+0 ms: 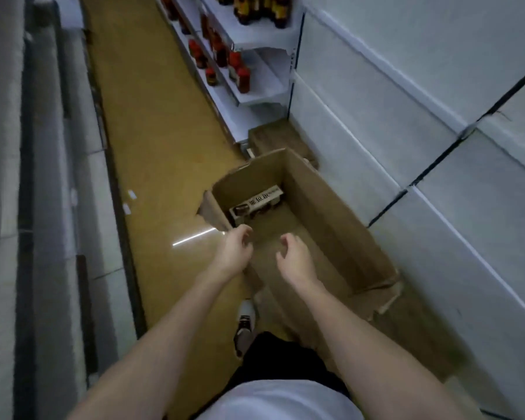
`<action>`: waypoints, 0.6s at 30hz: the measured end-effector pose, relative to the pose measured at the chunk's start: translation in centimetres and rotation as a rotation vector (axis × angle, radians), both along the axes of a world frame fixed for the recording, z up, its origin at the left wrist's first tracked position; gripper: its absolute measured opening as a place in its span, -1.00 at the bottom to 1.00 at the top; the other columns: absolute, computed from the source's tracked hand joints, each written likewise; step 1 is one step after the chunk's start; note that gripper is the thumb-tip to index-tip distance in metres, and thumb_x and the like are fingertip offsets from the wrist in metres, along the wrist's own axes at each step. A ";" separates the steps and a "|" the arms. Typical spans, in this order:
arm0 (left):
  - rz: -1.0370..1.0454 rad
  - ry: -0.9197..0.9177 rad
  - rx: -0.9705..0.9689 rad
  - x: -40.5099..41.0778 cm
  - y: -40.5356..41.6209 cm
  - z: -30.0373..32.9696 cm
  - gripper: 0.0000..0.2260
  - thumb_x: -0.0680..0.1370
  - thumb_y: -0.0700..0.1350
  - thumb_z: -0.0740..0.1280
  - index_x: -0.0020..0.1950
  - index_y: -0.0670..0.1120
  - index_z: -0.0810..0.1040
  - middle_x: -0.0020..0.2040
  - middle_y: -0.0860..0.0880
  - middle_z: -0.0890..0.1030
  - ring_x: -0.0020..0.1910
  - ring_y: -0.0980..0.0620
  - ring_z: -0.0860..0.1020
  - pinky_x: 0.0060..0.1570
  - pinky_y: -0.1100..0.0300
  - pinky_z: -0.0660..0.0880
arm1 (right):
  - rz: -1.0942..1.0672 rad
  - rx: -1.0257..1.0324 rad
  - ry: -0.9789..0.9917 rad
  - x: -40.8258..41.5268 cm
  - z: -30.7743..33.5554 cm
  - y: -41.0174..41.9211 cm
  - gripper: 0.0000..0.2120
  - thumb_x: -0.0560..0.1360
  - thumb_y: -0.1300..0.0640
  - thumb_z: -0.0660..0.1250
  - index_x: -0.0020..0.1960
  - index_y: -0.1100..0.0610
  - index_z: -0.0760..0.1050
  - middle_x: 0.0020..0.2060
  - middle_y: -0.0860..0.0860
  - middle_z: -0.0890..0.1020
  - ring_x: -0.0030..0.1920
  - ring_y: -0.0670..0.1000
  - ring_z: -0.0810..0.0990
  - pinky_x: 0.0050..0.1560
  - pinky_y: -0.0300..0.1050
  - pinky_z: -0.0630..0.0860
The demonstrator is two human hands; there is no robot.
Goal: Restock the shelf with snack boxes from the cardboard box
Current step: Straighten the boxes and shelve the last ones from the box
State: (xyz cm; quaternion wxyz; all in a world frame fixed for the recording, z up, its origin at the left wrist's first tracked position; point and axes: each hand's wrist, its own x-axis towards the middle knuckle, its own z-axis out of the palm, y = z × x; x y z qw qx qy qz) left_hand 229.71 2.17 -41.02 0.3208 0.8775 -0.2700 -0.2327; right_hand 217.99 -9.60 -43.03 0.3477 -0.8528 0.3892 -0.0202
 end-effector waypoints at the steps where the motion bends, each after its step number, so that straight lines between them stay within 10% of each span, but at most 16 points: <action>1: 0.000 -0.024 0.028 1.6 -1.0 -0.2 -0.72 0.55 -0.22 0.33 0.26 -0.07 0.55 0.17 -0.04 0.60 0.14 0.01 0.57 0.13 0.05 0.57 | -0.015 0.012 0.004 1.4 -0.6 -0.5 -0.70 0.54 0.15 0.35 0.27 0.09 0.46 0.18 0.04 0.55 0.23 0.07 0.50 0.25 -0.02 0.47; 18: -0.370 0.114 0.580 19.7 -13.8 -11.5 -0.61 0.55 -0.09 0.33 0.35 -0.13 0.41 0.24 -0.16 0.53 0.23 -0.14 0.52 0.20 0.01 0.50 | -0.122 0.102 0.264 16.5 -6.9 -8.3 -0.48 0.57 0.13 0.33 0.49 0.08 0.29 0.41 0.07 0.40 0.39 0.11 0.37 0.39 0.04 0.37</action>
